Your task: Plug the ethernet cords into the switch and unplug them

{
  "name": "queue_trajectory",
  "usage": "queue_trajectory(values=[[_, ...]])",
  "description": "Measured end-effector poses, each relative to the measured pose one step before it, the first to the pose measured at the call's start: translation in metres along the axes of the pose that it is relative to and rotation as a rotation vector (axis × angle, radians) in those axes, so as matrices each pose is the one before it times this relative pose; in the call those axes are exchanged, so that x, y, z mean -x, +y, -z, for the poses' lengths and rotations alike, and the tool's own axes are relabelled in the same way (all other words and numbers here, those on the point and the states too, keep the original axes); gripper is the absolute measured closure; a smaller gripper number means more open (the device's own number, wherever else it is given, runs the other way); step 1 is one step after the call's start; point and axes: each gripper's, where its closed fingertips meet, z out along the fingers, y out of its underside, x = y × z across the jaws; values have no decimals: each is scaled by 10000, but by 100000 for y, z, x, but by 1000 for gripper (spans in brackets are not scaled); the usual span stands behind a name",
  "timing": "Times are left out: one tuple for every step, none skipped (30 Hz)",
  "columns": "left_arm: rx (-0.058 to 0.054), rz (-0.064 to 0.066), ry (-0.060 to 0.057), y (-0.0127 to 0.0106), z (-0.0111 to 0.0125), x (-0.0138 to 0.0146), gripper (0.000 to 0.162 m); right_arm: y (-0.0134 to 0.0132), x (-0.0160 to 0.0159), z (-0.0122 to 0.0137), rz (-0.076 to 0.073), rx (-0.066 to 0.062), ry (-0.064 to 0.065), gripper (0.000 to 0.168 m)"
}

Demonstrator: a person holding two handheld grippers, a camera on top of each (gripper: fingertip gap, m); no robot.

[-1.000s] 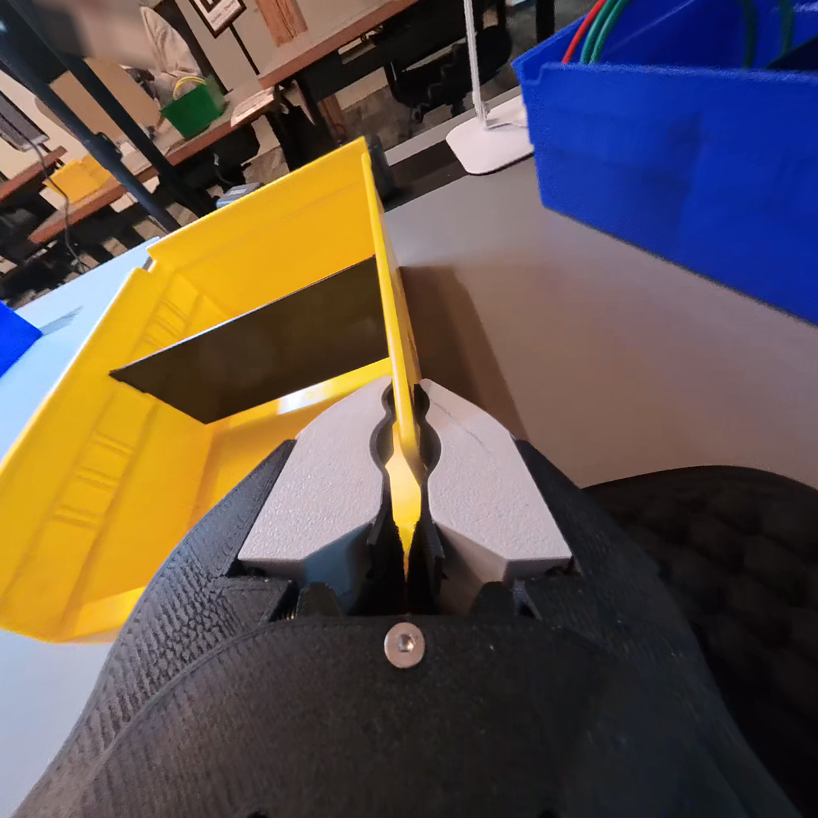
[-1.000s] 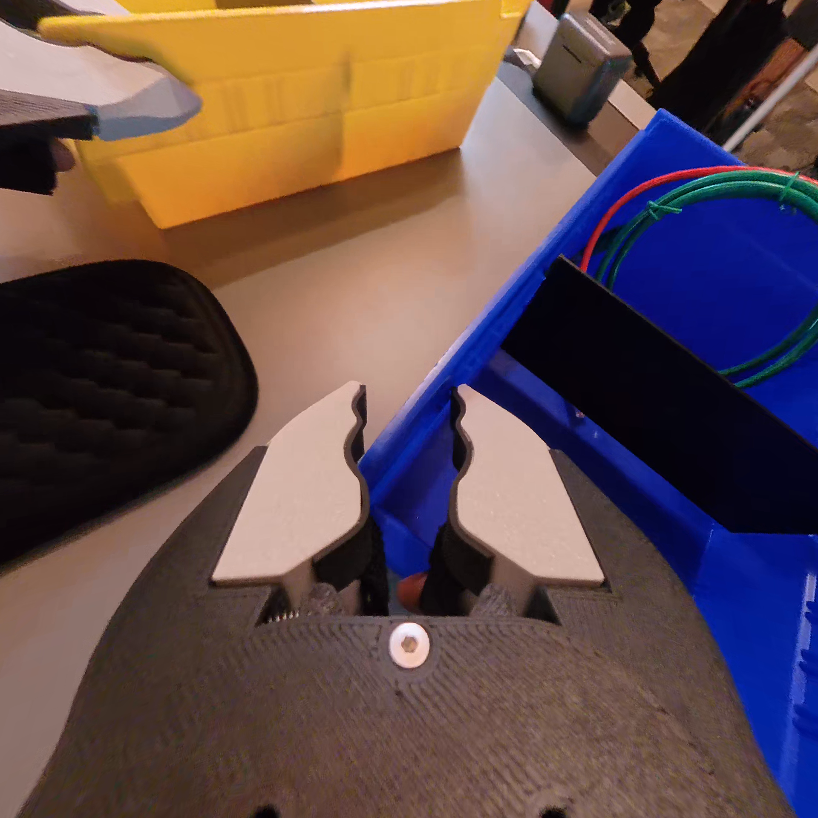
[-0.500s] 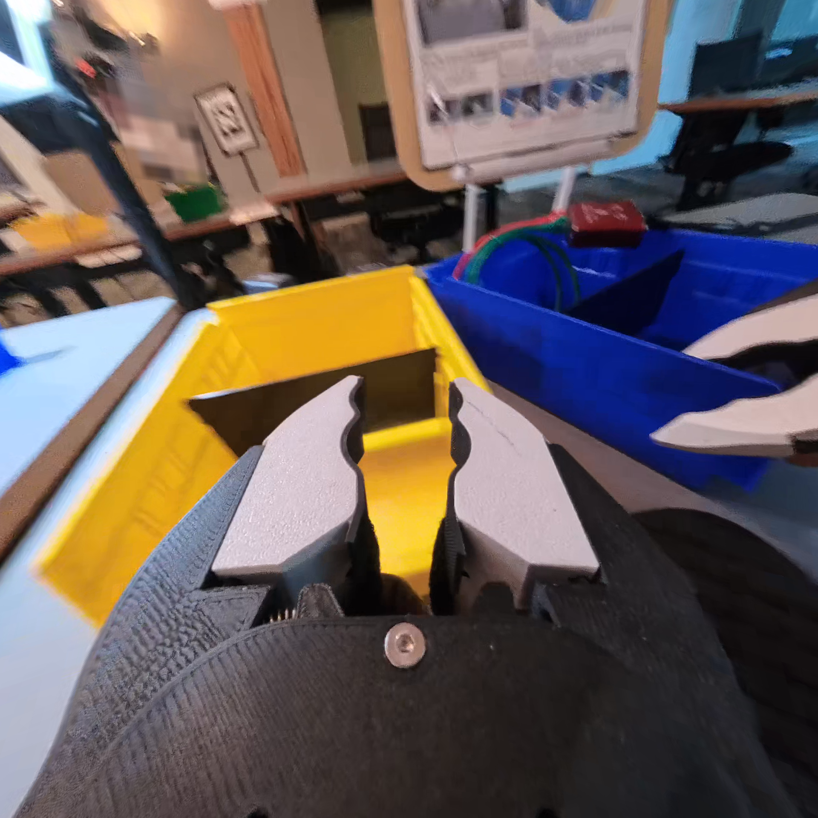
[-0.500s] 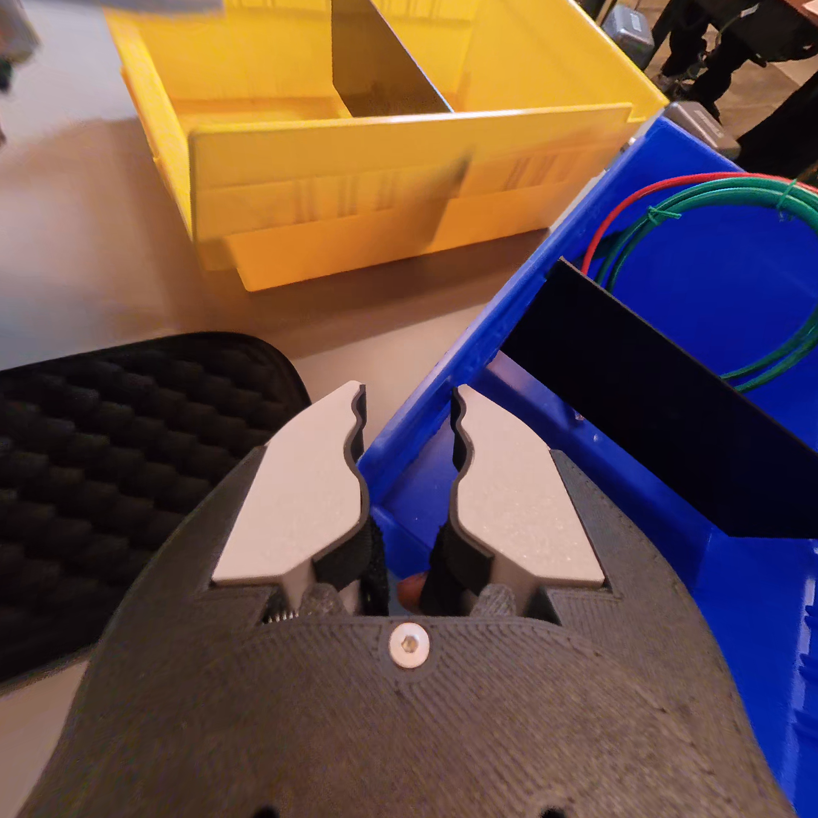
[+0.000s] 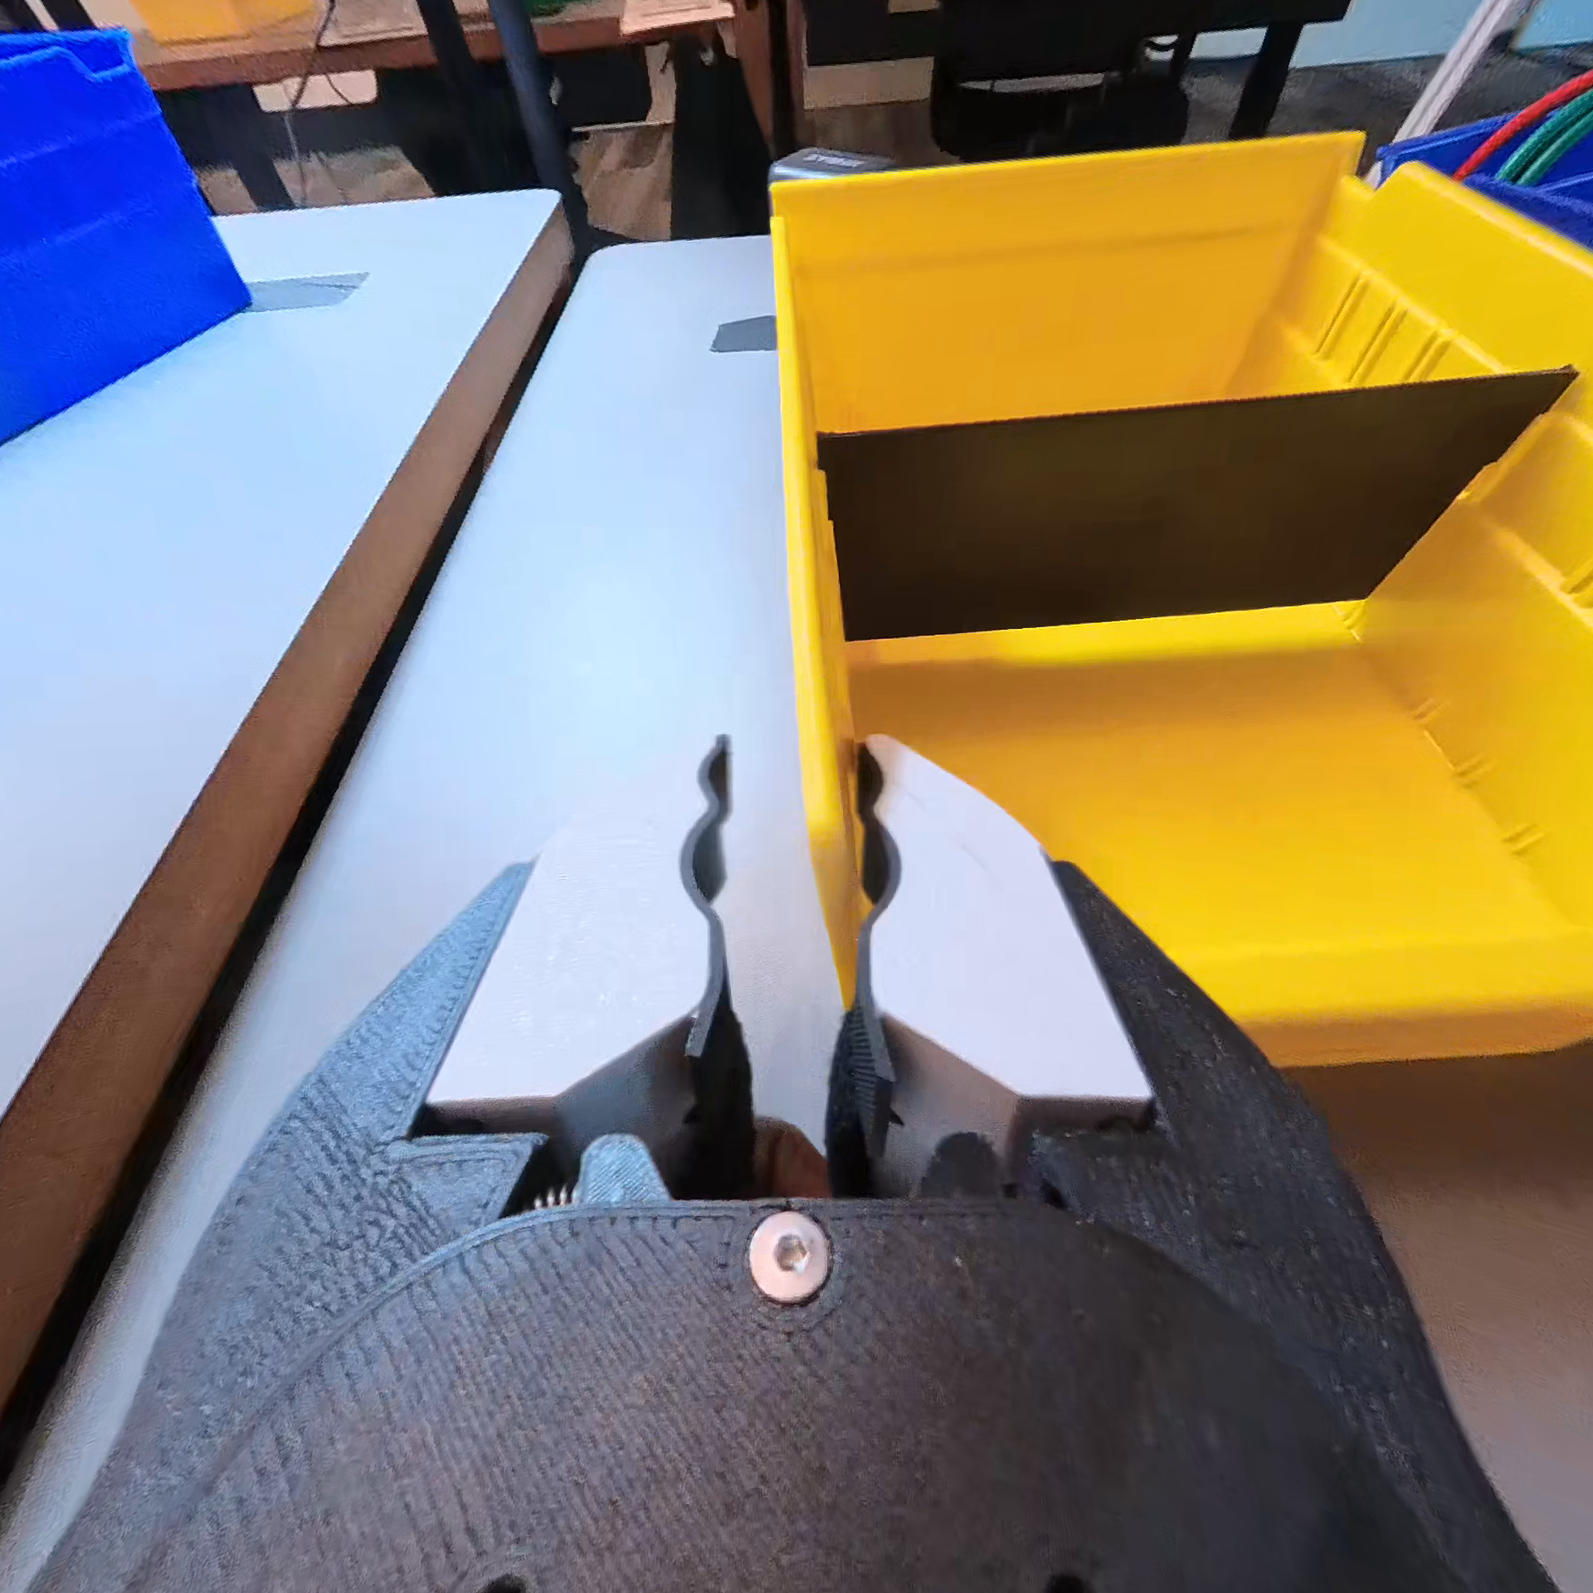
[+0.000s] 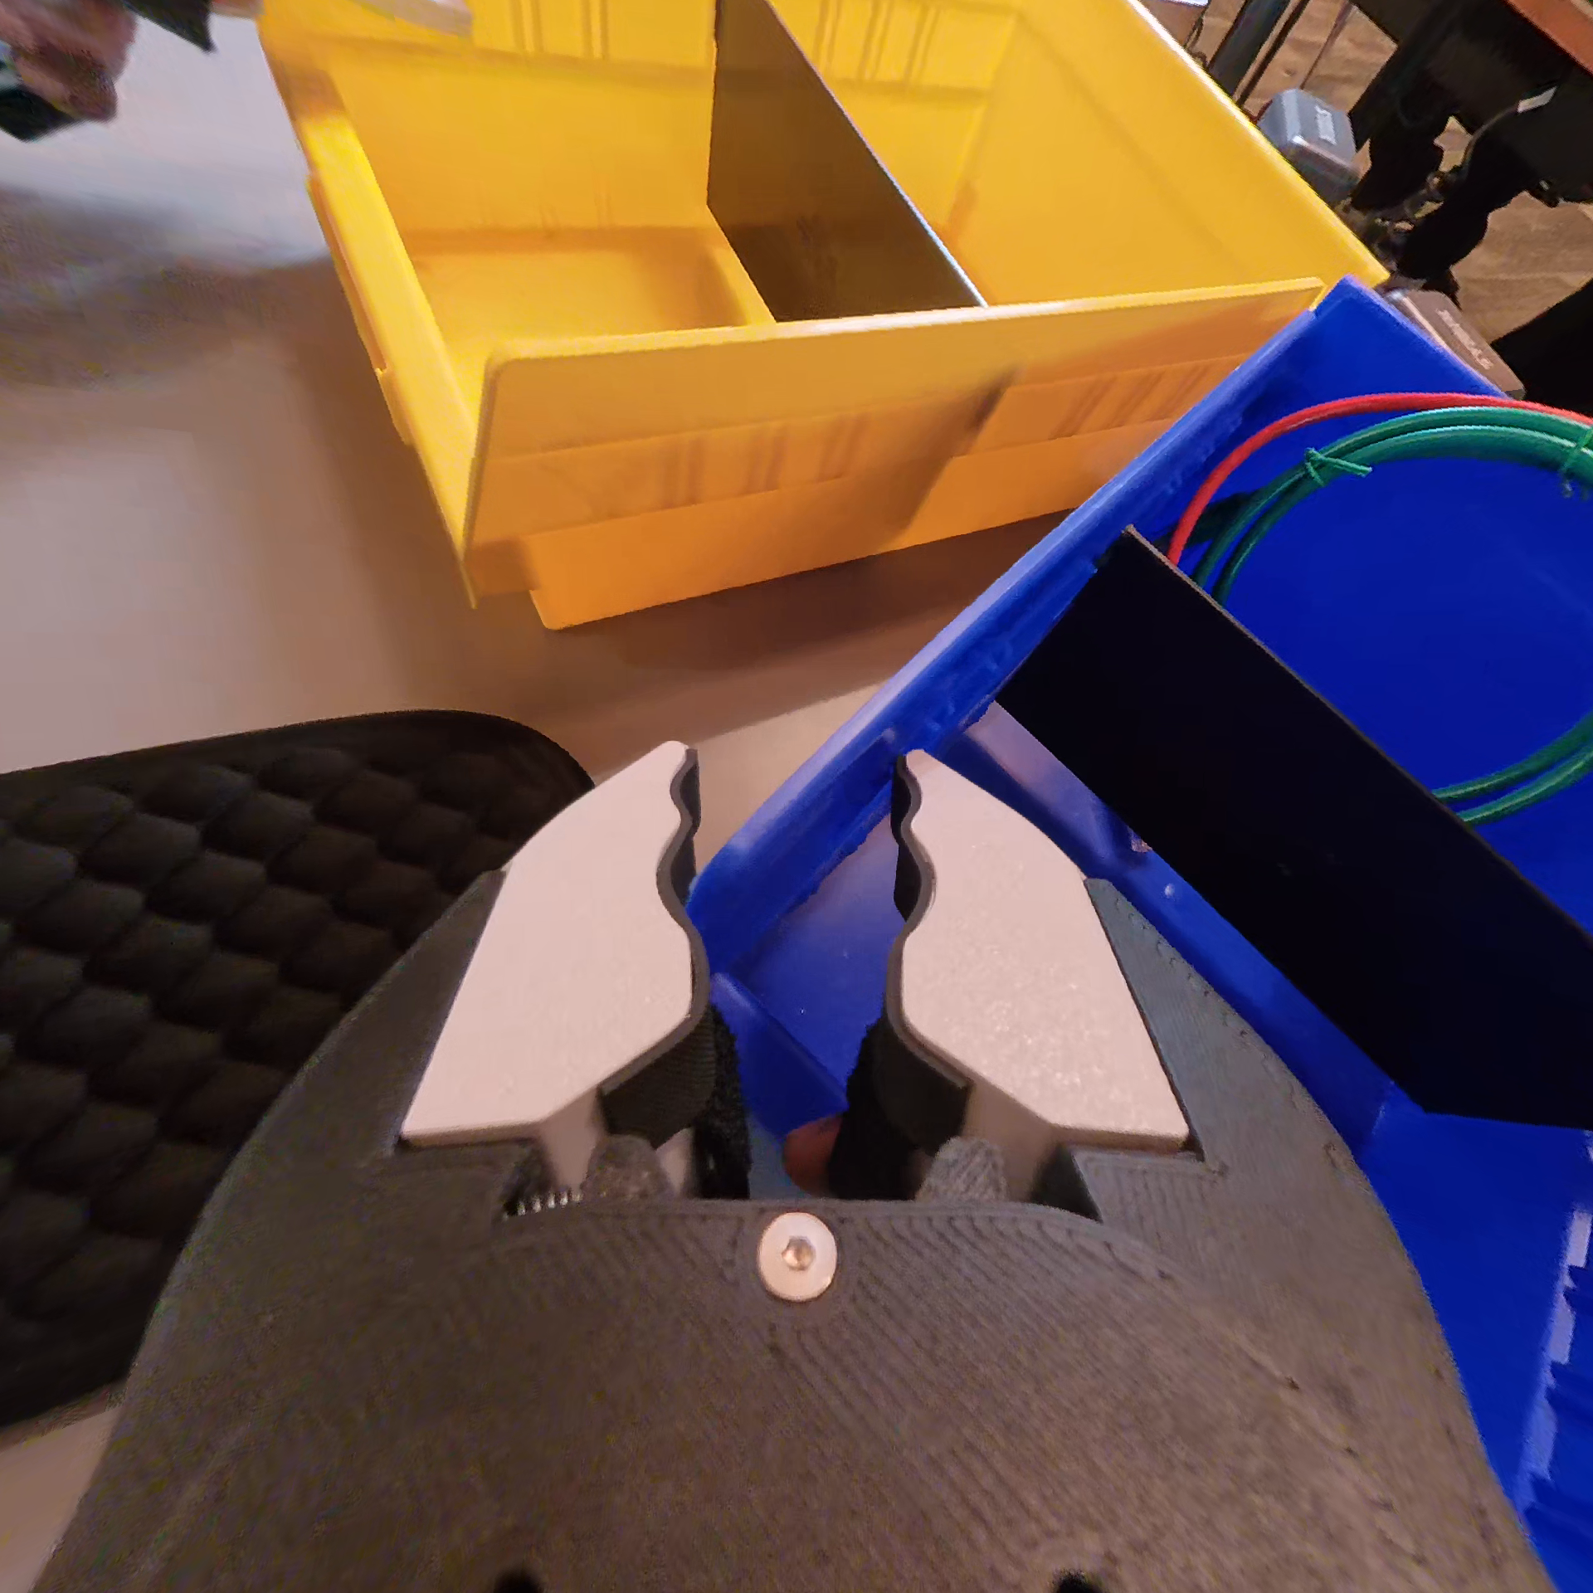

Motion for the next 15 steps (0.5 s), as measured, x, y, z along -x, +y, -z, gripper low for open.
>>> queue_trajectory(values=[[-34,-151,158,12,92,-299,141,-116,107,-142,-46,-104,-104,124],[-10,-209,66,21,206,-342,149,-108,112,-142,0,-87,-115,122],[32,-303,-127,105,240,-147,152,-94,93,-122,72,-38,-92,122],[84,-372,-261,227,278,21,153,-70,34,-117,43,14,-36,121],[71,-342,-257,210,315,19,154,-76,18,-136,41,45,-4,121],[-9,-184,-84,101,369,-202,154,-88,19,-148,94,45,6,121],[-16,0,40,92,408,-360,155,-95,26,-151,88,21,-8,121],[-26,70,17,104,432,-336,155,-84,44,-123,40,-3,-27,121],[-4,4,-47,138,494,-266,155,-62,41,-54,-14,-1,-27,121],[73,-89,-147,221,541,-114,154,-21,54,7,-36,0,-20,121],[127,-103,-201,267,601,-13,154,-16,86,56,-30,-23,-21,120],[146,11,-164,292,650,-39,154,-230,135,149,-69,-191,-4,116],[121,147,-124,287,672,-98,154,-831,23,397,-140,-566,167,110],[0,196,-168,256,664,-67,154,-1145,-291,586,-201,-714,454,102],[-223,108,-320,108,649,131,152,-1200,-372,625,-156,-630,571,97]])
